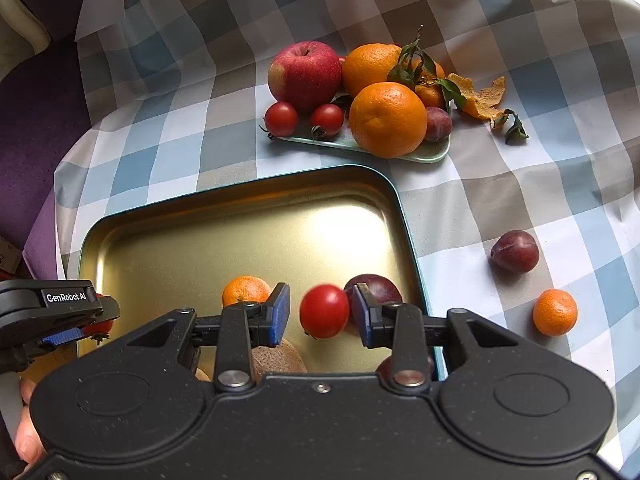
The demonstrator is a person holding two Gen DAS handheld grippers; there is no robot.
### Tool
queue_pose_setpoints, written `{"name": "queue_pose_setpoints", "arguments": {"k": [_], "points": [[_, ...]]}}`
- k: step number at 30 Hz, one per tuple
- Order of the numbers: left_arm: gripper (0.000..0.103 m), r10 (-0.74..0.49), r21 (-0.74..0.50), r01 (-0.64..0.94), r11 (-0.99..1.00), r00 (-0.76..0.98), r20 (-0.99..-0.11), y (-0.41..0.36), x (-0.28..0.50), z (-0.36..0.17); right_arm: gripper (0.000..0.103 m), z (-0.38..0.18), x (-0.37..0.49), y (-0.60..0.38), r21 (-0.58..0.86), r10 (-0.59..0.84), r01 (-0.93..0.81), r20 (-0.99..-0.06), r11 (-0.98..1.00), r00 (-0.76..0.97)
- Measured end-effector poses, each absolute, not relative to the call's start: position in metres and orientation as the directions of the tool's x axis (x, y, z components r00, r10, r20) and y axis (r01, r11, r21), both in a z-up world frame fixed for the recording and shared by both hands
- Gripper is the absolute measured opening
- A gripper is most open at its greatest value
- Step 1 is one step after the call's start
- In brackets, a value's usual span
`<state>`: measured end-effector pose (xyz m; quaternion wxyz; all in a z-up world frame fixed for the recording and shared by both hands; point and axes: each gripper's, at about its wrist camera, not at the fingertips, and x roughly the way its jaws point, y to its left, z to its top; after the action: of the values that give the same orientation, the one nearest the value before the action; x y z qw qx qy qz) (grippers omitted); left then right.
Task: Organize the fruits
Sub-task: 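Lower and release the tomato with the left gripper while the right gripper releases its tomato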
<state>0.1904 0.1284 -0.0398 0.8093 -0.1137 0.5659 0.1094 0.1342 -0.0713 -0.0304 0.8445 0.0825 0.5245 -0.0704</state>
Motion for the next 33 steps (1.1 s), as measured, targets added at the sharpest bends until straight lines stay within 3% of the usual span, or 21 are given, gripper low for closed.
{"name": "queue_pose_setpoints", "arguments": {"k": [33], "points": [[0.034,0.088,0.013,-0.263,0.965,0.276,-0.957,0.109,0.193,-0.048,0.044,-0.044,0.108,-0.096,0.026,-0.079,0.265,-0.922,0.964,0.378]]}}
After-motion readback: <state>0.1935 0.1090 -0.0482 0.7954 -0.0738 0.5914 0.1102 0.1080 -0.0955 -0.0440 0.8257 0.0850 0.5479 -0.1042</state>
